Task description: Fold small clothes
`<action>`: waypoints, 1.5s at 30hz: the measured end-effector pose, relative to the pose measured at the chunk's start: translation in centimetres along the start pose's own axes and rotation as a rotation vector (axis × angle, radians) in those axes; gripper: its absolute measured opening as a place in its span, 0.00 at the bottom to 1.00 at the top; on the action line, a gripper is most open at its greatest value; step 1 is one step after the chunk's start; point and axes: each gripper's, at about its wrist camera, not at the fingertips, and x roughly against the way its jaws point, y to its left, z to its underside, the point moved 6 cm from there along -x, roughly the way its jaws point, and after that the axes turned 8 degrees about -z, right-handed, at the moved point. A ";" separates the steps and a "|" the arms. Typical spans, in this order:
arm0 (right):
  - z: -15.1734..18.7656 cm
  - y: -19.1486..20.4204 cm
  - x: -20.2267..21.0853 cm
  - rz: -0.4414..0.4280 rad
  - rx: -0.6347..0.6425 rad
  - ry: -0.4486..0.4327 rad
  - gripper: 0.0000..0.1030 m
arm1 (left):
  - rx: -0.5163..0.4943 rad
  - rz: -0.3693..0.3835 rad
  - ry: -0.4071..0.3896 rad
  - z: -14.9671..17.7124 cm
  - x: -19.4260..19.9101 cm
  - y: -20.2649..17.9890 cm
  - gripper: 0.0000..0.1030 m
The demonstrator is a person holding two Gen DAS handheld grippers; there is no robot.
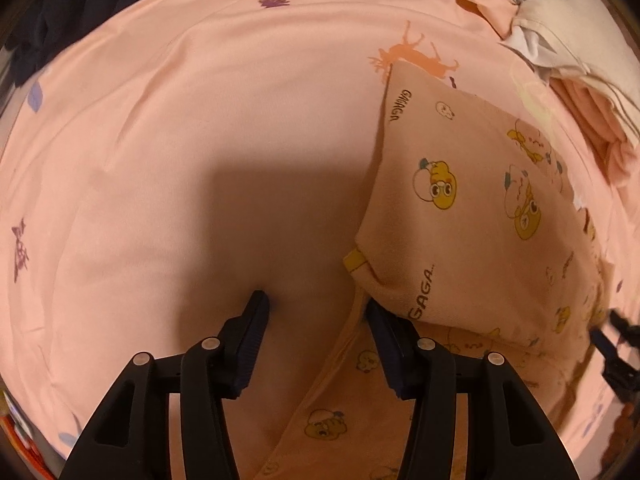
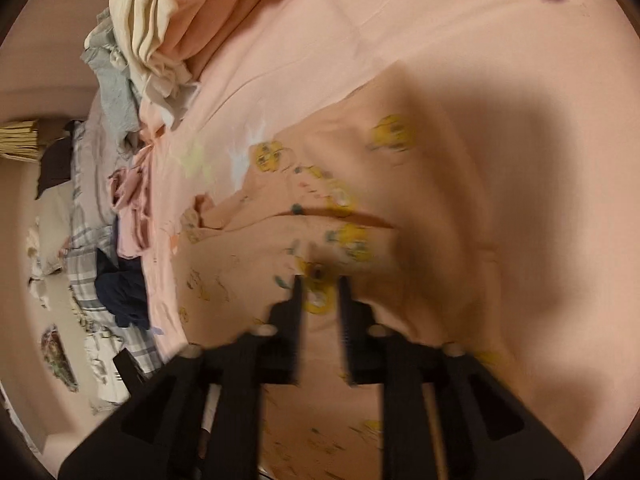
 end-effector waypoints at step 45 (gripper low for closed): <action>0.6 -2.7 -1.2 -0.079 -0.083 -0.032 0.12 | -0.020 -0.062 -0.020 3.7 1.0 -1.8 0.55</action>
